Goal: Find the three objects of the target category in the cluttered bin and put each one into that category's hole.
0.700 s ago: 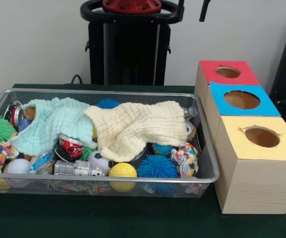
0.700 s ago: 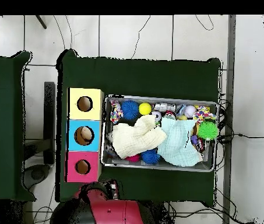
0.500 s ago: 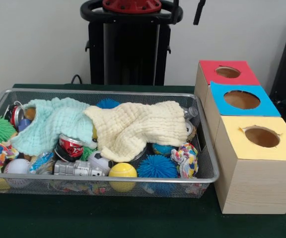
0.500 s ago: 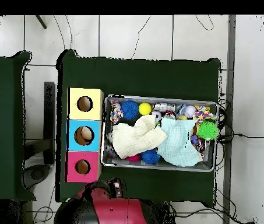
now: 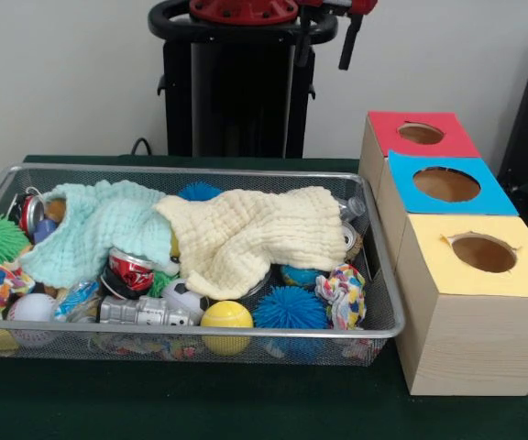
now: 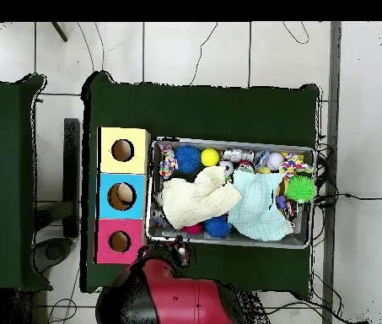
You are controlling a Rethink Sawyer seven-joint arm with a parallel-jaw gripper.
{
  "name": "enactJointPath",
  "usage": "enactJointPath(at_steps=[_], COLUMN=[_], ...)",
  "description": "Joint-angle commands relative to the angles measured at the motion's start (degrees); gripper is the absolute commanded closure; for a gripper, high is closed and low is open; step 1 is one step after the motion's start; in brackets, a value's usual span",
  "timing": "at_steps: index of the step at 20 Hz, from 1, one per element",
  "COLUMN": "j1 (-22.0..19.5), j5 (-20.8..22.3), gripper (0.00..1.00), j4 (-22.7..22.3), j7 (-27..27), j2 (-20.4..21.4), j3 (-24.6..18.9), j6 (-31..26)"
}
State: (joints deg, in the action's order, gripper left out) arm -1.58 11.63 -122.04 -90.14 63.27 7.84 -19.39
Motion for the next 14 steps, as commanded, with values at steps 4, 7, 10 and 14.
enactJointPath(at_steps=[4, 7, 10, 14], j1=[-1.8, -2.46, -3.18, -3.65], j5=[2.59, 2.67, 2.69, 2.78], gripper=[0.0, 0.0, 0.0, 0.0], j4=[1.69, 2.19, 2.83, 3.79], j7=[-9.19, -8.53, -7.94, -7.26], j2=[-5.11, -6.25, -7.08, -8.22], j3=[2.47, 2.8, 2.8, 3.01], j6=[7.56, 9.08, 9.95, 10.74])
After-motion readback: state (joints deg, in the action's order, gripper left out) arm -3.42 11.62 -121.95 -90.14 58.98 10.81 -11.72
